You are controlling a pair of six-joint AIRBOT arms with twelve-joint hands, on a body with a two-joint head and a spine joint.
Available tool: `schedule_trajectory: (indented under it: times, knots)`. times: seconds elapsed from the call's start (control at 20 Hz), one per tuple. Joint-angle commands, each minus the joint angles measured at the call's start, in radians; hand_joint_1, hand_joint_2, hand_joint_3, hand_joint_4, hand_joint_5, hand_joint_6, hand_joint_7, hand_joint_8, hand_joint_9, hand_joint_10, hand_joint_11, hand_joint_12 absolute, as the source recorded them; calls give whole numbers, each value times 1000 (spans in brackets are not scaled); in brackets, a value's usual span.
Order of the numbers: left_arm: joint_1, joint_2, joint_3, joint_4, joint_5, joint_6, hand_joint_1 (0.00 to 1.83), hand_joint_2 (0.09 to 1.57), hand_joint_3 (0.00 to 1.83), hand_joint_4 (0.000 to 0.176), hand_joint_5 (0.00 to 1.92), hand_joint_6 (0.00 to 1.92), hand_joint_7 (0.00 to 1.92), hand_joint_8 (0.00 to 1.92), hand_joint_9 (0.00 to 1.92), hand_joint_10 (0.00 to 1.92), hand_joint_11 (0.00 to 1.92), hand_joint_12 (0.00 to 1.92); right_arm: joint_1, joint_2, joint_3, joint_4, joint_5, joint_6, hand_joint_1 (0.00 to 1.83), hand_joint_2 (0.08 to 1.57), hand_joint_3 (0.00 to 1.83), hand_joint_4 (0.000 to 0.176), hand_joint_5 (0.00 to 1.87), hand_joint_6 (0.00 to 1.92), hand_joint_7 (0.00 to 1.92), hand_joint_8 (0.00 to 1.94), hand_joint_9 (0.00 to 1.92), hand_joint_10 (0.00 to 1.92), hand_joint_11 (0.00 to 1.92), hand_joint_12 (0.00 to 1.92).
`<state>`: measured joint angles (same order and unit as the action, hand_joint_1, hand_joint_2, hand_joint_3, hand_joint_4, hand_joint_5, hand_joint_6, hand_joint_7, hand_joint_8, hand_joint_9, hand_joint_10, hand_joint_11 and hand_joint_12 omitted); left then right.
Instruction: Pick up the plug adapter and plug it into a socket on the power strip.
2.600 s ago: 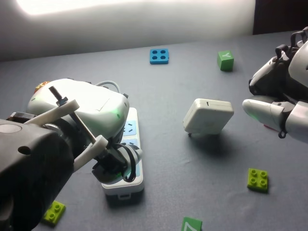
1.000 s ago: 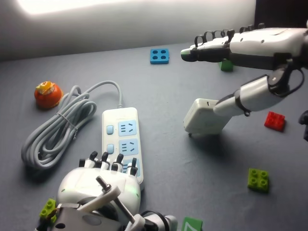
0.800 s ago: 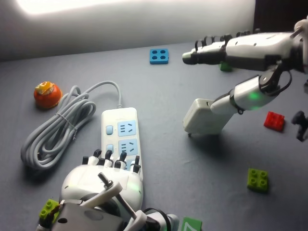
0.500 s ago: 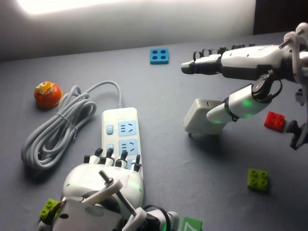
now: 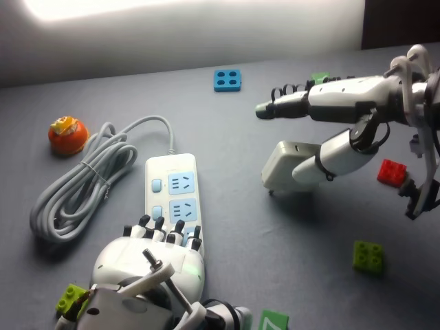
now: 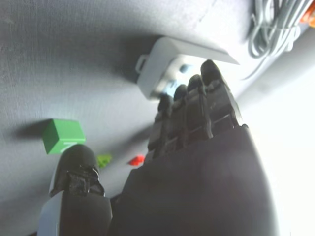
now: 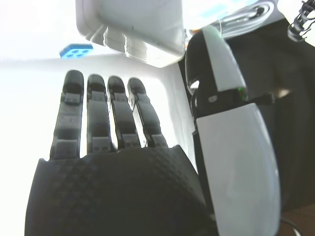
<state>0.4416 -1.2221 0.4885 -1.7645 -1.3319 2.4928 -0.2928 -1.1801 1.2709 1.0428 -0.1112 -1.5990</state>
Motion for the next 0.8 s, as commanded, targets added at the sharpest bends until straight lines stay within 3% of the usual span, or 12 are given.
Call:
schedule_trajectory:
  times: [0.0,0.2,0.25,0.75]
  knots:
    - [0,4,2,66,-29,2,62,1196,0,0,7,2,6,2,6,2,0,207,6,1,4,14,43,8,935,1137,3,0,91,1,42,0,55,0,0,270]
    - [2,3,-6,66,-27,2,67,1195,0,0,23,1,44,6,38,6,0,265,2,-25,45,14,1,19,903,1146,5,0,116,3,71,5,83,6,0,325]
    - [2,3,-9,66,-27,2,39,1202,2,0,9,1,33,1,28,1,0,225,-1,-32,53,14,-2,21,892,1162,8,0,85,4,43,5,57,4,0,239]
    - [21,-1,-36,94,-30,-27,37,1206,1,0,0,0,0,0,0,0,0,175,-26,-76,107,14,-10,30,922,1146,0,0,123,4,90,5,103,7,0,377]
